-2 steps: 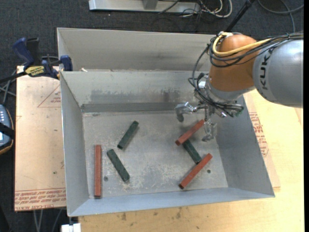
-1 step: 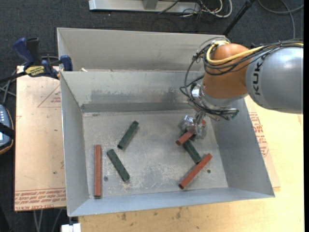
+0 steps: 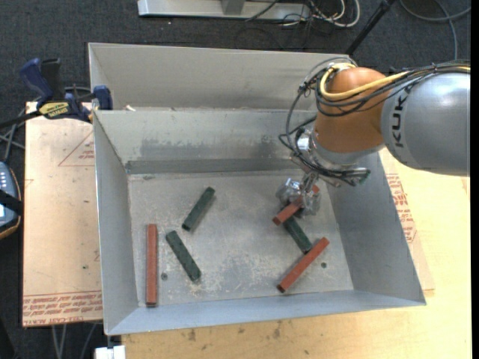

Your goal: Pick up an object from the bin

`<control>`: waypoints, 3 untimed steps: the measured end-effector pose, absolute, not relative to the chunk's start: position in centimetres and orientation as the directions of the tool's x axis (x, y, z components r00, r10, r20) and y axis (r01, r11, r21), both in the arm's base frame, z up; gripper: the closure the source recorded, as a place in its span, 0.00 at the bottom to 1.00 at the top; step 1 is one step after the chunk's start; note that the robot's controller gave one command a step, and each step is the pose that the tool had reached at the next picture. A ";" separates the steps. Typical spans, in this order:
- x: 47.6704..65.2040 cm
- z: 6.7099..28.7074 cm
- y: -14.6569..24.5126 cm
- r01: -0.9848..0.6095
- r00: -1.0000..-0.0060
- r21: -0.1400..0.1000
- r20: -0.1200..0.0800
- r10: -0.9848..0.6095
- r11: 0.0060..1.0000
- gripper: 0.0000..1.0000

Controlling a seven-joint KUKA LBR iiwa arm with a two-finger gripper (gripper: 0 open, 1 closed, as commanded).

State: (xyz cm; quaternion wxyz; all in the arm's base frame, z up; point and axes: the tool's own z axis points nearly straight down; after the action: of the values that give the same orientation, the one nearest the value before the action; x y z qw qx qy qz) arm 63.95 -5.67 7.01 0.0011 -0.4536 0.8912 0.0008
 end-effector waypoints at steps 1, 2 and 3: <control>64.0 7.0 -5.7 -0.808 -0.589 0.000 -0.003 -0.808 0.589 1.00; 64.0 7.1 -5.6 -0.808 -0.590 0.000 -0.003 -0.808 0.590 1.00; 64.0 7.4 -5.6 -0.807 -0.590 0.000 -0.003 -0.807 0.590 1.00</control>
Offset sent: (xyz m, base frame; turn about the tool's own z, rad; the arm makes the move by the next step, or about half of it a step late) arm 0.0001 0.0001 0.0023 0.0000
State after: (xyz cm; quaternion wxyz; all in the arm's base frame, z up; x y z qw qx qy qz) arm 63.97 -5.60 7.40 0.0012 -0.4525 0.8917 0.0008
